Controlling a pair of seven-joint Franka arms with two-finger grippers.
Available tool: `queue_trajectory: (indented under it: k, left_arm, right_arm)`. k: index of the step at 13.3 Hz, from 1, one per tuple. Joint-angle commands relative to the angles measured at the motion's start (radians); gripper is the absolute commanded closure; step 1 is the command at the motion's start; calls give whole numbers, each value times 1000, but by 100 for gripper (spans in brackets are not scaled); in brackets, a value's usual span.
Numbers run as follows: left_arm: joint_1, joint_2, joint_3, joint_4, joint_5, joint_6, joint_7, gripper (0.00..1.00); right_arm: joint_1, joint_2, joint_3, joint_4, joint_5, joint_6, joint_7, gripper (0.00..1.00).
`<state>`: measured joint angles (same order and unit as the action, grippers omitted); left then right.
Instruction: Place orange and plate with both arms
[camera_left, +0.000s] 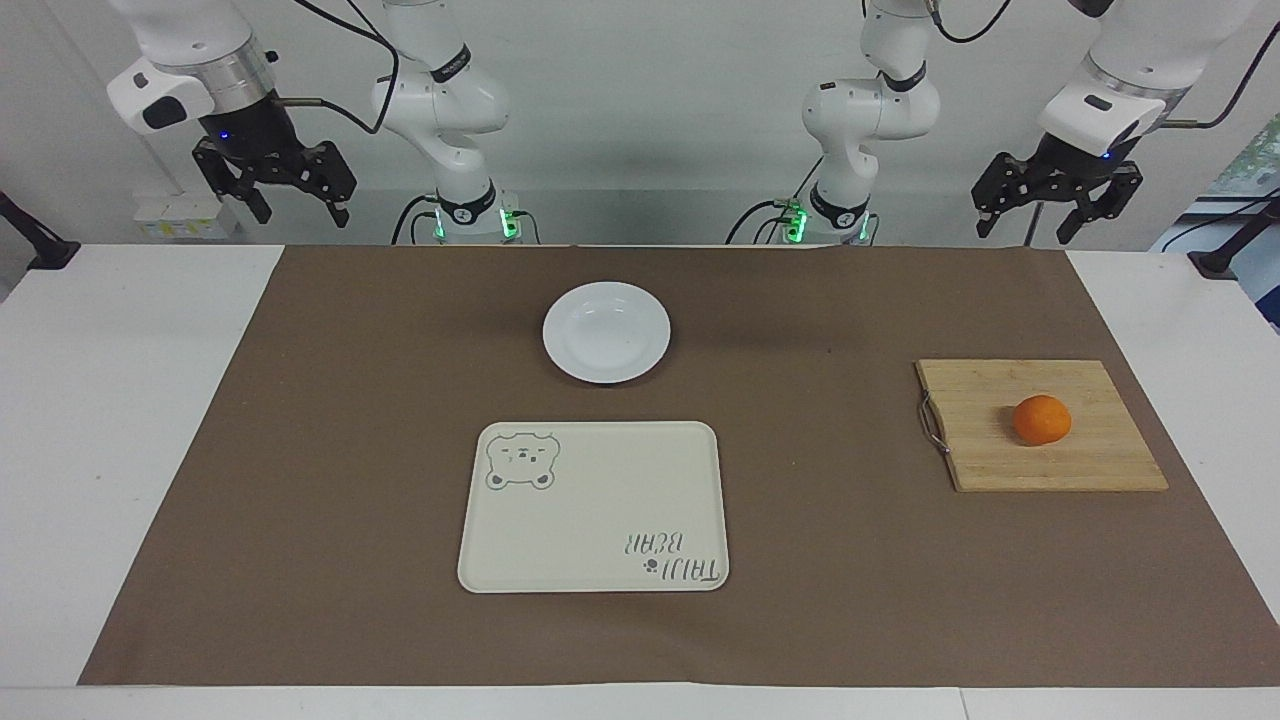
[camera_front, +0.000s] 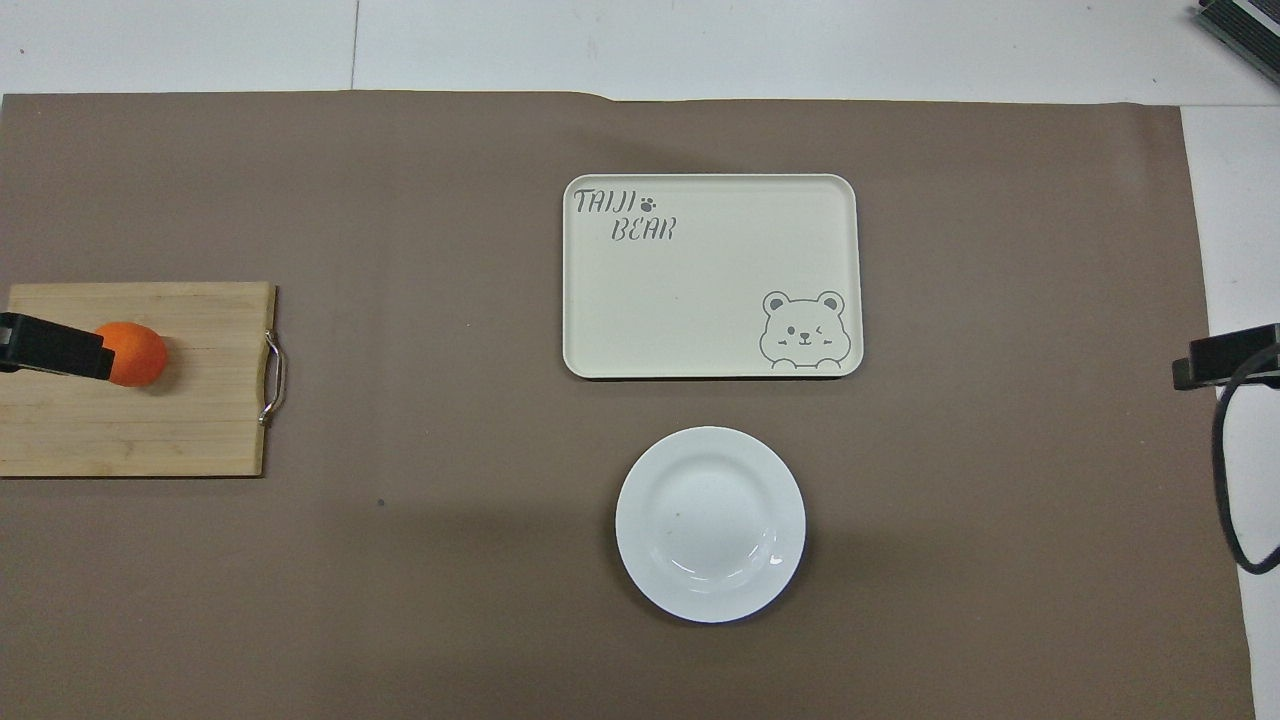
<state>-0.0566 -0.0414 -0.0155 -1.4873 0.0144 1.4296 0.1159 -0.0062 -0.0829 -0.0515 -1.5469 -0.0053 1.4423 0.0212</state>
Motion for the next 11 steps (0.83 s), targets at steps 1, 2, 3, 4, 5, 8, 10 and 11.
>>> queue_trajectory:
  k: [1,2,3,4,5,8,10,11]
  left_arm:
    - [7,-3,-4,10,9,-5,-4,0]
    - [7,-3,-4,10,9,-5,-4,0]
    - [7,-3,-4,10,9,-5,-4,0]
    - [7,-3,-4,10,9,-5,-4,0]
    - [7,-3,-4,10,9,-5,-4,0]
    - [-8,-3,-6,10,9,2,-9,0]
    - [-8,-3,-9,10,9,-1,-5,0]
    - [-8,-3,-11,10,9,-5,-4,0]
  right_arm:
    - [-11,-26,1,-27,21,-2,-10,0]
    - [-11,-26,2,-27,21,-2,-10,0]
    - [-11,-26,1,-27,21,-2,-10,0]
    - [-11,-26,2,-27,21,-2,-9,0]
    - [-11,-25,2,-27,21,-2,-9,0]
    - [-11,-26,1,-29,21,-2,-9,0]
    - [-11,-26,1,-29,21,-2,-7,0]
    - [-11,-26,1,-29,21,-2,-9,0]
